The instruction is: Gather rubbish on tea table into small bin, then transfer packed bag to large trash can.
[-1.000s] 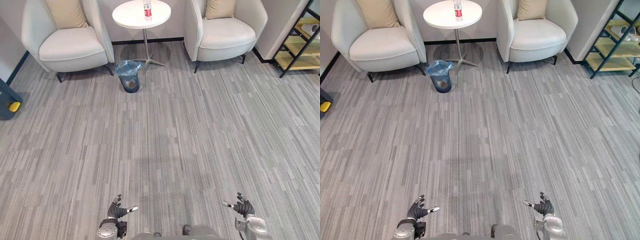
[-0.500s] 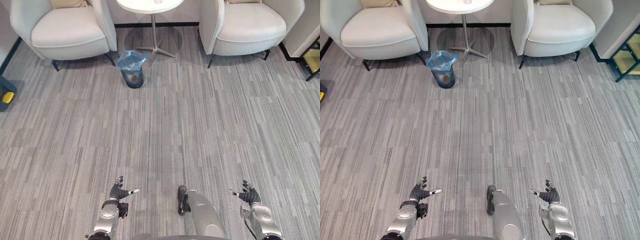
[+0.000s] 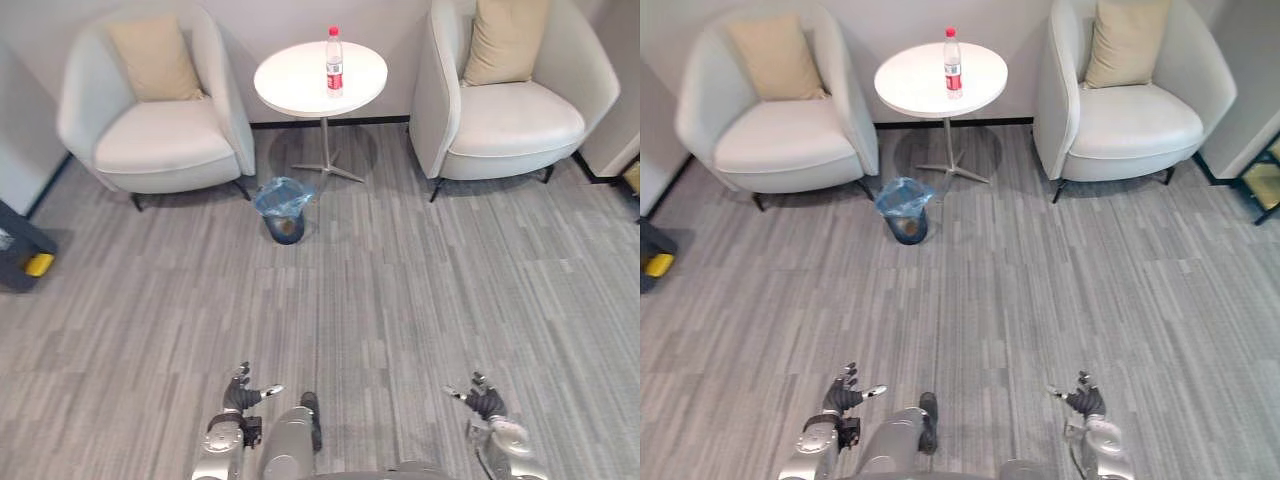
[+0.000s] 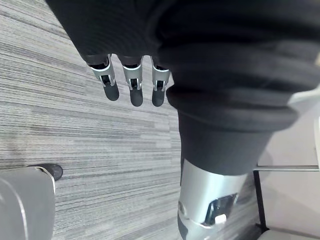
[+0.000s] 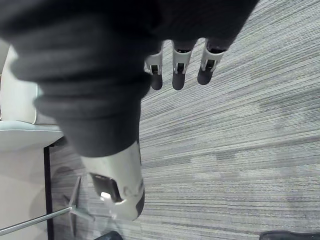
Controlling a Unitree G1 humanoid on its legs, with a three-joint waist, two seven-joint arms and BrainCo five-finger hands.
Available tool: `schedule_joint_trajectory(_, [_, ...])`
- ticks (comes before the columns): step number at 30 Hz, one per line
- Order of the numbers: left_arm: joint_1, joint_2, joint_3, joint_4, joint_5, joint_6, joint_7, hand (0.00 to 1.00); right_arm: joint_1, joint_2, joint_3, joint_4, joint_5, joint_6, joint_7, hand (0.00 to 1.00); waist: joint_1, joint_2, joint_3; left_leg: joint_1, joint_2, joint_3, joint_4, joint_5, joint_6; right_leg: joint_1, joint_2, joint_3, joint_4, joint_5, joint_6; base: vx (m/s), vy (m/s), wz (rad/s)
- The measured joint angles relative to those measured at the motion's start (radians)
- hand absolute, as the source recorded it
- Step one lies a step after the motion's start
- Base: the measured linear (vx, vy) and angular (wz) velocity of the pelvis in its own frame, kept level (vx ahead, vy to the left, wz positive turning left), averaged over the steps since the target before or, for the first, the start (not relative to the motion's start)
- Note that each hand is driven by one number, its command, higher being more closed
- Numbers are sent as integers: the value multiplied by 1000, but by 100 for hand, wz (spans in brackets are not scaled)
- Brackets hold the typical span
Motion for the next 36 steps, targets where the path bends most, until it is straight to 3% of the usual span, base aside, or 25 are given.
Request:
schedule_joint_trajectory(2, [-4,-6,-6,11,0,0,-1,0,-5,0,-7,0,-1,0,-1,0,4,-4,-1,-1,-17,26,59,-70,17,-15,-26,54,62,-7,10,415,238,-21])
schedule_joint_trajectory(3, [-4,-7,-6,22,0,0,-1,0,-12,4,-6,2,-1,0,-1,0,9,-4,-3,25,-25,51,62,-104,27,-57,-38,105,173,-6,13,398,234,-48])
schedule_joint_trajectory(6, [16,12,-38,24,0,3,0,0,-25,11,22,30,-9,0,7,0,15,-6,-6,141,-52,85,16,-163,57,-219,-55,151,590,48,156,464,205,-31])
schedule_joint_trajectory(8, [15,22,-49,24,0,4,1,0,-22,13,40,41,-31,0,8,0,-2,-1,-8,199,-54,81,12,-166,72,-308,-56,93,749,27,118,430,72,14])
schedule_joint_trajectory(9, [8,25,-52,31,0,5,3,0,-20,13,52,42,-39,0,9,0,-4,1,-7,246,-54,79,-10,-167,72,-359,-53,50,773,5,76,348,-6,10])
schedule_joint_trajectory(10, [3,25,-53,37,0,5,3,0,-21,12,53,43,-40,0,9,0,-5,3,-8,273,-53,74,-32,-167,72,-383,-49,27,763,-3,57,452,-49,9])
schedule_joint_trajectory(12, [-18,19,-52,44,-1,5,3,0,-22,0,53,43,-42,0,9,0,-13,33,2,371,-16,61,-108,-164,66,-484,-4,-47,634,-24,8,460,-100,11])
schedule_joint_trajectory(13, [-18,18,-52,44,-1,5,3,0,-26,-2,54,43,-43,0,9,0,-16,39,4,390,-4,58,-121,-164,64,-509,9,-52,575,-18,-1,453,-136,15])
schedule_joint_trajectory(14, [-15,20,-50,47,-1,4,3,0,-31,-4,56,42,-44,0,9,0,-28,42,4,417,12,54,-134,-166,40,-546,23,-57,452,23,-13,592,-208,29])
schedule_joint_trajectory(15, [-9,29,-46,62,0,1,2,0,-14,-2,63,42,-44,-1,9,0,-35,19,-5,459,0,44,-151,-175,-18,-533,22,-60,206,231,-27,711,-243,21])
schedule_joint_trajectory(16, [-12,13,-41,89,0,3,4,0,-9,-23,61,56,-47,0,9,0,-32,42,-5,493,28,29,-152,-198,-51,-523,39,-71,198,345,-73,619,-206,5])
schedule_joint_trajectory(19, [-22,1,-31,109,0,-1,0,0,-22,-36,55,60,-52,-2,9,0,-43,71,-21,478,83,-2,-112,-149,-109,-510,90,-94,202,266,-109,405,-178,-8])
schedule_joint_trajectory(20, [-26,0,-29,112,0,-1,0,0,-21,-34,53,61,-52,-2,9,0,-47,72,-21,476,87,-8,-96,-144,-112,-502,93,-97,202,259,-111,432,-225,27])
schedule_joint_trajectory(21, [-32,-9,-16,115,0,0,-1,0,-8,-29,55,65,-53,1,9,0,-53,72,-17,446,111,-27,23,-109,-129,-445,107,-115,189,231,-120,325,-188,33])
schedule_joint_trajectory(22, [-30,-28,9,108,0,0,-2,0,13,-22,63,44,-50,1,9,0,-54,68,-9,387,131,-47,229,-19,-115,-363,117,-123,155,211,-131,458,-265,30])
schedule_joint_trajectory(23, [-25,-37,13,97,0,0,-2,0,26,-13,72,24,-47,0,9,0,-49,62,-4,349,150,-54,338,-11,-116,-323,121,-124,138,203,-139,337,-193,9])
schedule_joint_trajectory(25, [8,-47,13,35,0,0,-3,0,51,8,87,-24,-30,-5,6,0,-27,43,10,180,222,-1,645,-36,-82,-190,145,-113,74,160,-181,272,-135,-12])
schedule_joint_trajectory(27, [17,-47,13,28,0,0,-3,0,51,14,91,-27,-27,-6,5,0,-14,42,9,108,226,26,646,-43,-72,-135,146,-99,38,153,-183,284,-91,-20])
schedule_joint_trajectory(29, [25,-47,14,29,-1,1,-2,0,43,14,79,-15,-20,-5,5,0,2,46,12,50,209,62,554,-70,-69,-85,142,-84,-11,165,-163,311,-12,-22])
schedule_joint_trajectory(31, [33,-47,14,29,-1,1,-2,0,32,14,68,1,-20,-1,5,0,5,43,14,23,151,92,348,-82,-77,-39,127,-73,-54,170,-144,311,75,-12])
schedule_joint_trajectory(33, [31,-49,13,29,-1,3,-2,0,20,7,38,1,-20,-3,4,0,8,41,16,51,58,110,-20,-35,-89,-2,103,-59,-102,158,-109,374,136,-14])
schedule_joint_trajectory(34, [31,-48,14,29,-1,2,-2,0,19,3,36,1,-20,-3,5,0,10,46,13,59,45,109,-95,-4,-84,3,104,-54,-108,152,-98,456,222,-32])
schedule_joint_trajectory(35, [32,-41,15,35,-1,2,-1,0,14,1,38,9,-21,-3,4,0,26,55,8,73,35,102,-153,87,19,16,112,-20,-105,122,-72,381,198,-34])
schedule_joint_trajectory(36, [33,-31,17,38,-1,3,-1,0,4,8,43,21,-21,-2,5,0,26,39,8,73,22,108,-134,73,36,20,96,-13,-94,105,-59,470,214,-26])
